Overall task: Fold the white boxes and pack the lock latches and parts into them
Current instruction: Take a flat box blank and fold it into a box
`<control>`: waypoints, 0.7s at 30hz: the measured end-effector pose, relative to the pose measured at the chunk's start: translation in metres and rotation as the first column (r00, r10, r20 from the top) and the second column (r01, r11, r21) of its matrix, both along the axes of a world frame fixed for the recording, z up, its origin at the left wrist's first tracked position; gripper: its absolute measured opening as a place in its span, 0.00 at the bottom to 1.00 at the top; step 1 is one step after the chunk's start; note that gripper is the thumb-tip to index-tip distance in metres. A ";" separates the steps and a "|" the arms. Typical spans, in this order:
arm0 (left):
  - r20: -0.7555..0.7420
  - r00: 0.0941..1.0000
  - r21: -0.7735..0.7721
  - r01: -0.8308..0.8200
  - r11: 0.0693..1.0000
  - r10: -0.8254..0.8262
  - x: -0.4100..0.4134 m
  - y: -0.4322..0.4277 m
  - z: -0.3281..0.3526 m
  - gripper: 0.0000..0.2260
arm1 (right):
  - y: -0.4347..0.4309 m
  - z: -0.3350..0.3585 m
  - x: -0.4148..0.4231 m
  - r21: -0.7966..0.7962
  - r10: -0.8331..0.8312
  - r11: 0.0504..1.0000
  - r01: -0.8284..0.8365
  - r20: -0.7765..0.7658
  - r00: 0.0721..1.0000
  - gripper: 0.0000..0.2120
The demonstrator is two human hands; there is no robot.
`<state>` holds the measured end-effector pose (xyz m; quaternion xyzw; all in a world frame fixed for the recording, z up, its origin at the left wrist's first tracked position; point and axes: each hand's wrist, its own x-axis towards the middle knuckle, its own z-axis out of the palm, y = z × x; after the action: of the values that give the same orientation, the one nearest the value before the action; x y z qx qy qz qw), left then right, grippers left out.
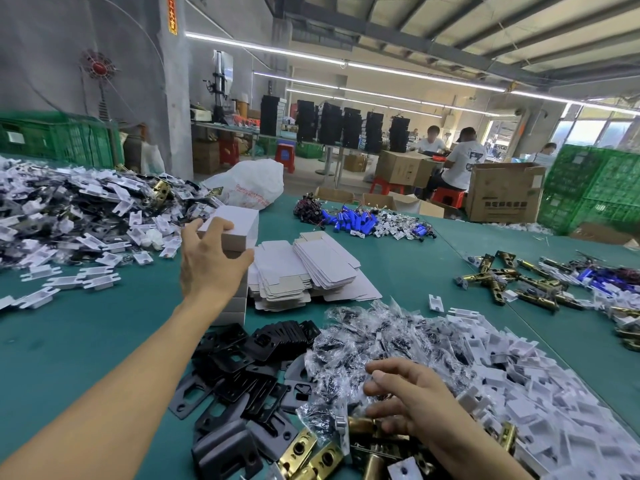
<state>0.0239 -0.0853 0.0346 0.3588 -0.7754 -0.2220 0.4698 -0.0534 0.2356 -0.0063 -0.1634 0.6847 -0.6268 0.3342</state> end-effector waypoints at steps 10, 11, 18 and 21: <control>0.006 0.994 0.047 -0.105 0.993 0.105 -0.007 0.009 -0.005 0.30 | 0.002 0.003 0.002 0.019 0.019 1.000 -0.019 -0.017 1.000 0.06; 0.002 0.993 0.042 -0.115 0.992 0.115 -0.007 0.009 -0.005 0.30 | 0.002 0.003 0.003 0.023 0.019 1.000 -0.019 -0.020 1.000 0.06; 0.024 0.987 -0.016 -0.158 0.987 0.158 -0.007 0.014 -0.012 0.32 | 0.002 0.004 0.004 0.042 0.024 0.999 -0.022 -0.033 0.999 0.06; 0.027 0.988 0.006 -0.151 0.989 0.150 -0.009 0.015 -0.010 0.32 | 0.001 0.004 0.005 0.044 0.027 0.999 -0.025 -0.033 0.999 0.06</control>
<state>0.0154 -0.0706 0.0249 0.4213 -0.7514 -0.1844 0.4733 -0.0487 0.2369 -0.0018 -0.1755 0.7013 -0.6046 0.3343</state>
